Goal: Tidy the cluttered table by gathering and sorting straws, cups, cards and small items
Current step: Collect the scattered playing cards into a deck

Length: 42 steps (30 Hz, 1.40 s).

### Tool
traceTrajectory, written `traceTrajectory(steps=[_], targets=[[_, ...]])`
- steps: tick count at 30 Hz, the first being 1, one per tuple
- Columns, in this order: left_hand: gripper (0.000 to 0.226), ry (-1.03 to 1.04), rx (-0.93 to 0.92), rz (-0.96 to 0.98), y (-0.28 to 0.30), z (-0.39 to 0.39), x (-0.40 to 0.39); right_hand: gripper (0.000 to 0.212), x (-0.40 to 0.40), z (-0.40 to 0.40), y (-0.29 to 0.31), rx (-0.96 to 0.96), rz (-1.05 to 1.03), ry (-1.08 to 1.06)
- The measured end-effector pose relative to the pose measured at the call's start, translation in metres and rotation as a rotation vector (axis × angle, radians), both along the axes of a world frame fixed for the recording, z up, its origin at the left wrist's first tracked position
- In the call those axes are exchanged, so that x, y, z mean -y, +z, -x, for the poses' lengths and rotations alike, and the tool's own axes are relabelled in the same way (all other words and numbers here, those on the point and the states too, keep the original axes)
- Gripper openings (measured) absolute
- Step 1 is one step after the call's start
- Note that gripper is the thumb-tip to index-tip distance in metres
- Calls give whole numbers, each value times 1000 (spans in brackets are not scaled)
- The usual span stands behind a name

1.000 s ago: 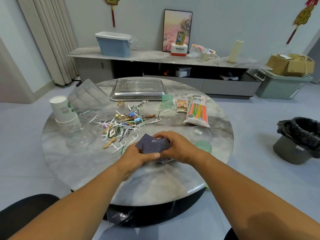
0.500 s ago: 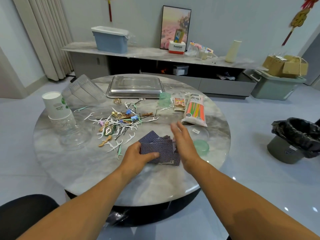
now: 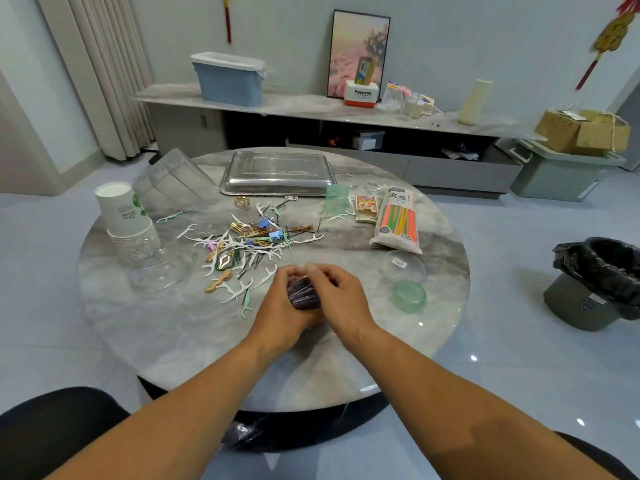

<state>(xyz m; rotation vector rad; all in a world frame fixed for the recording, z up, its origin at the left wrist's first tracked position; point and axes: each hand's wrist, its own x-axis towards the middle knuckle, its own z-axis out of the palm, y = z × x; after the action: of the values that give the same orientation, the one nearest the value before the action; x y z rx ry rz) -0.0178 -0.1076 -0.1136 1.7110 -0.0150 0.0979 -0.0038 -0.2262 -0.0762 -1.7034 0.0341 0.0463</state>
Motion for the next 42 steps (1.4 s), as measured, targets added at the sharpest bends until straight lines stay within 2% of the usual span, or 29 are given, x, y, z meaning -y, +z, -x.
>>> traceTrajectory(steps=[1,4,6,8,10,11,13,15,18,22,23,25,27,29,32,34,36,37,39,42], targets=[[76,8,3,-44,-1,0,0,17,3,-4,-1,-37,-1,-89],[78,-14,5,-111,-3,0,0,27,12,-11,-6,-239,-64,-289],[71,-19,6,-121,-4,-1,1,26,16,-13,-9,-334,-129,-295],[57,-12,25,-118,-5,-4,0,36,15,-12,-4,-377,-204,-212],[46,31,41,-119,-6,-7,-1,51,11,-10,2,-312,-99,-94],[43,52,33,-113,-5,-8,-1,59,9,-8,3,-217,3,-53],[39,49,6,-102,-4,-8,1,87,4,-1,2,8,188,26],[37,25,-35,-32,-3,-7,5,99,2,4,-3,128,311,112],[54,-3,-25,5,-8,-7,6,91,2,4,-12,121,356,108],[87,0,-1,-252,-10,-8,2,42,10,-14,-10,-35,237,-168],[89,2,8,-277,-10,-7,1,35,13,-19,-8,-108,181,-217],[87,-9,21,-300,-10,-6,3,35,17,-23,-6,-287,33,-278],[80,-13,35,-296,-10,-5,4,34,16,-23,-7,-379,7,-282],[74,20,49,-281,-10,-6,5,34,12,-22,-6,-344,89,-255],[68,58,64,-292,-11,-8,5,33,11,-20,-6,-113,181,-242],[61,30,67,-333,-10,-9,5,50,13,-13,-5,92,267,-129],[45,-47,65,-287,-8,-9,8,70,10,-6,-6,264,474,40],[37,-72,74,-252,-7,-8,9,73,7,-4,-8,308,554,83],[37,-47,83,-255,-9,-9,10,66,7,-5,-12,273,535,33],[67,25,48,-305,-11,-9,6,39,19,-16,-11,98,367,-189]])
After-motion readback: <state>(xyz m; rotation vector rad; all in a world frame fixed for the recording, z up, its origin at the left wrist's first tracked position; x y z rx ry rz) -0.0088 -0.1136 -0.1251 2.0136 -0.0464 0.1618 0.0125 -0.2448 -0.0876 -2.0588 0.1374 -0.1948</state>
